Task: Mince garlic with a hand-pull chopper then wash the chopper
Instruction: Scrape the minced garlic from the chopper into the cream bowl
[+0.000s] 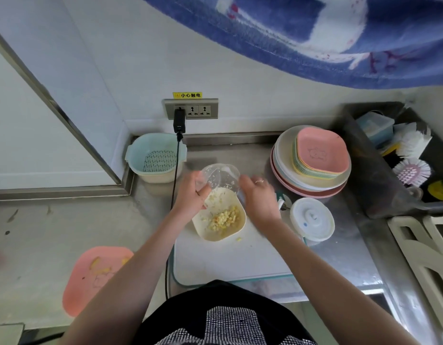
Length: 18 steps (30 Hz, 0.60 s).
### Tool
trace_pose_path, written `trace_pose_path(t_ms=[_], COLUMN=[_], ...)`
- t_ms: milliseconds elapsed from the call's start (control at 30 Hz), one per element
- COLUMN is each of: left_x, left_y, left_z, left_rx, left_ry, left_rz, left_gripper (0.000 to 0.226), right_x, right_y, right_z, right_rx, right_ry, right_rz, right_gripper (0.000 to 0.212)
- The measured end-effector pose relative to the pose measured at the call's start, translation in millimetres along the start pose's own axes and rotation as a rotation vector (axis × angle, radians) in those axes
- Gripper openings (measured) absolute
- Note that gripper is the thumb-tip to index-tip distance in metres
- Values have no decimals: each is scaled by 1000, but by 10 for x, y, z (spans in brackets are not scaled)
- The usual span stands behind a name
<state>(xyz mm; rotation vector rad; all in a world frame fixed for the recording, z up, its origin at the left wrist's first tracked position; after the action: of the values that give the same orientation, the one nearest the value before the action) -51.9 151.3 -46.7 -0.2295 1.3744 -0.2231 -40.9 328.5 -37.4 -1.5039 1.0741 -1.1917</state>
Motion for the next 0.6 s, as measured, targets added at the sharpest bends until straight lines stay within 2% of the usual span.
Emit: trace_pose_path(t_ms=[67,167,233,333,400,433,533,600], left_x=[12,-30,-26,43,79,86,79,82], left_y=[-10,-20,-29,-35,-31,-31,-16,-8], left_z=[-2,-19,-31,-41,-26,-18,-14,-14], left_rx=[1,-49,-74,-57,-36,-29,-27,-13], left_ry=[-10,32,58,42,26,16,22,16], left_rz=[20,1,-36,-36,-11,8,34,43], left_gripper=[41,42,46,48,48,48,47,48], right_x=[-64,-154,-139,-82,-123,-154,-155,-105], right_y=[-54,31,159,147,30,4,69,99], right_z=[-41,55,192,183,85,61,144,233], right_rx=[-28,132,203,123,54,87,307,347], right_ry=[31,-1,-50,-39,30,39,-50,-90], right_rz=[50,122,85,-12,-13,4,38,-43], right_gripper=[29,27,19,11,24,29,20,16])
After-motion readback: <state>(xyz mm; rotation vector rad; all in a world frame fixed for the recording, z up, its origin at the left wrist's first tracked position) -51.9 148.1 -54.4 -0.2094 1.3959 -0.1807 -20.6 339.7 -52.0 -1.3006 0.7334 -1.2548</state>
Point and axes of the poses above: each hand's wrist, its own z-axis away from the middle knuckle, its own y-axis out of the palm, x = y × z, the point moved 1 cm from there along -z, towards the middle knuckle, and after that the axes turned 7 degrees about z, right-handed, at the moved point
